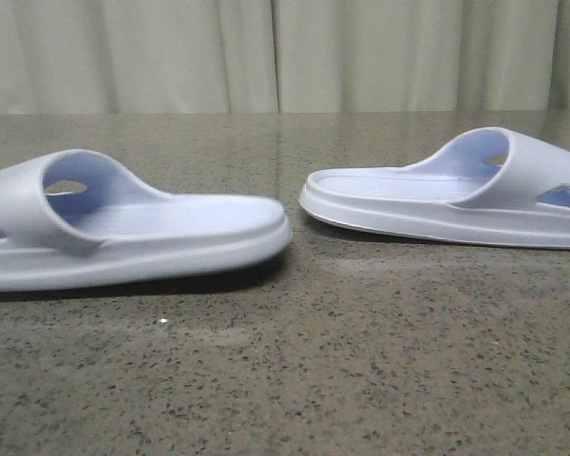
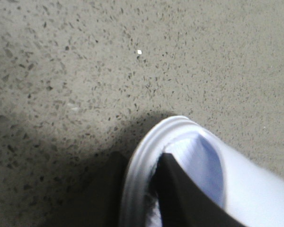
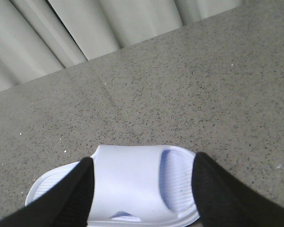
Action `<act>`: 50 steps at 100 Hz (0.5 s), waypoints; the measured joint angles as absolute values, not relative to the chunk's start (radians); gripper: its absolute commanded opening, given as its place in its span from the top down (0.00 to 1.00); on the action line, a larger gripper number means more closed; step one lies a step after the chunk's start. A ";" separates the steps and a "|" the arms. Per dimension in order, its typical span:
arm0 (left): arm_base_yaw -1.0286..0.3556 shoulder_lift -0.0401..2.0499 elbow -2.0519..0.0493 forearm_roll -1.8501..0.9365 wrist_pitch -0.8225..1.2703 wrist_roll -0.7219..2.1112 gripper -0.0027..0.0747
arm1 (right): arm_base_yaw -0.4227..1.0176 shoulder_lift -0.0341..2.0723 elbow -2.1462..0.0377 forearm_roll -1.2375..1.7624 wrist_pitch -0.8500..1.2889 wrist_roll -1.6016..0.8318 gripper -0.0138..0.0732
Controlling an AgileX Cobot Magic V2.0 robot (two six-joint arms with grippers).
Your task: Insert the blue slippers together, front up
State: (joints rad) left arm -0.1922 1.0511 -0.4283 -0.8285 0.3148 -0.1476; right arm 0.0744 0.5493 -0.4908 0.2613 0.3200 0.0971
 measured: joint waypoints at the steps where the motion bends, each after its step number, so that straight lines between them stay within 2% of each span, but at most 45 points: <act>1: -0.192 1.051 -0.428 -0.826 0.315 -0.148 0.94 | 0.074 0.549 -0.491 0.261 0.320 0.098 0.40; 50: -0.192 1.015 -0.424 -0.781 0.345 -0.148 0.94 | 0.074 0.549 -0.491 0.261 0.304 0.098 0.40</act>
State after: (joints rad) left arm -0.1922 1.0149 -0.4239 -0.7813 0.3447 -0.1476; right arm 0.0744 0.5493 -0.4908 0.2613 0.3040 0.0977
